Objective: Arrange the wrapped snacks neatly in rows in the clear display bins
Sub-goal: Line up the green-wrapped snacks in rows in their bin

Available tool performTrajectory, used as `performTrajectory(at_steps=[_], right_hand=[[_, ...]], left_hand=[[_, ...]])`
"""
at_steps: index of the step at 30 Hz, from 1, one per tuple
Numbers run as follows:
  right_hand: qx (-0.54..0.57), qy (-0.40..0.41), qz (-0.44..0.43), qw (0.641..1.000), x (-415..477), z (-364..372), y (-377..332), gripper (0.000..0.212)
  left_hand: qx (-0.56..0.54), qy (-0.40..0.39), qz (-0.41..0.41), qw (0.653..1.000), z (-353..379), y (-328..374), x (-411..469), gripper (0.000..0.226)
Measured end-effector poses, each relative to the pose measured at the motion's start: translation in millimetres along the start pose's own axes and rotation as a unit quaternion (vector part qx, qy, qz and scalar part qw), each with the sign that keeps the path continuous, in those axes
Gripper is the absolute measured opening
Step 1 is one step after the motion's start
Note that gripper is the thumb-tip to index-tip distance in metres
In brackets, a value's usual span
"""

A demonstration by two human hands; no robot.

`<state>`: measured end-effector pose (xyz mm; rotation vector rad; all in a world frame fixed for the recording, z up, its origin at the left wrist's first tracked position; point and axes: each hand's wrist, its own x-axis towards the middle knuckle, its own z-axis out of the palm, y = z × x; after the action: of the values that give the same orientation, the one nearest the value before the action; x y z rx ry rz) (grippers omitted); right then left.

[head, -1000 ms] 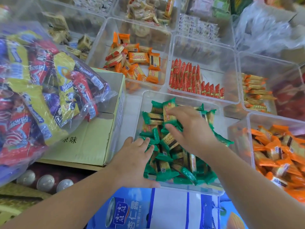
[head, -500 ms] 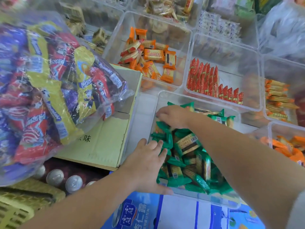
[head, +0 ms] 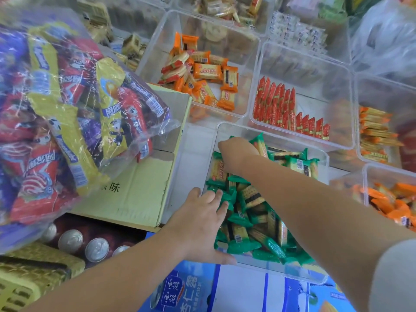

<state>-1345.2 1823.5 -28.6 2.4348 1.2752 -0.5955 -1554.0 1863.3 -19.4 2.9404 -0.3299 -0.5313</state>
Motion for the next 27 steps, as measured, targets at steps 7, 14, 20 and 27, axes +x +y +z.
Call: performTrajectory(at_steps=[7,14,20,27], right_hand=[[-0.002,-0.012,-0.040,0.999,-8.1,26.0,2.1,0.066],[0.108,-0.047,-0.015,0.993,1.3,29.5,-3.8,0.053],[0.065,-0.038,0.029,0.997,7.2,30.6,-13.1,0.042],[0.040,-0.070,0.033,0.996,7.2,40.2,-15.4,0.068]], left_hand=[[-0.011,0.006,-0.001,1.000,2.1,-0.2,-0.2,0.126],[-0.008,-0.001,-0.007,1.000,2.9,0.5,0.7,0.128],[-0.009,0.000,-0.008,1.000,5.1,-0.7,1.6,0.129],[0.003,-0.003,-0.009,1.000,6.0,-0.5,1.9,0.129]])
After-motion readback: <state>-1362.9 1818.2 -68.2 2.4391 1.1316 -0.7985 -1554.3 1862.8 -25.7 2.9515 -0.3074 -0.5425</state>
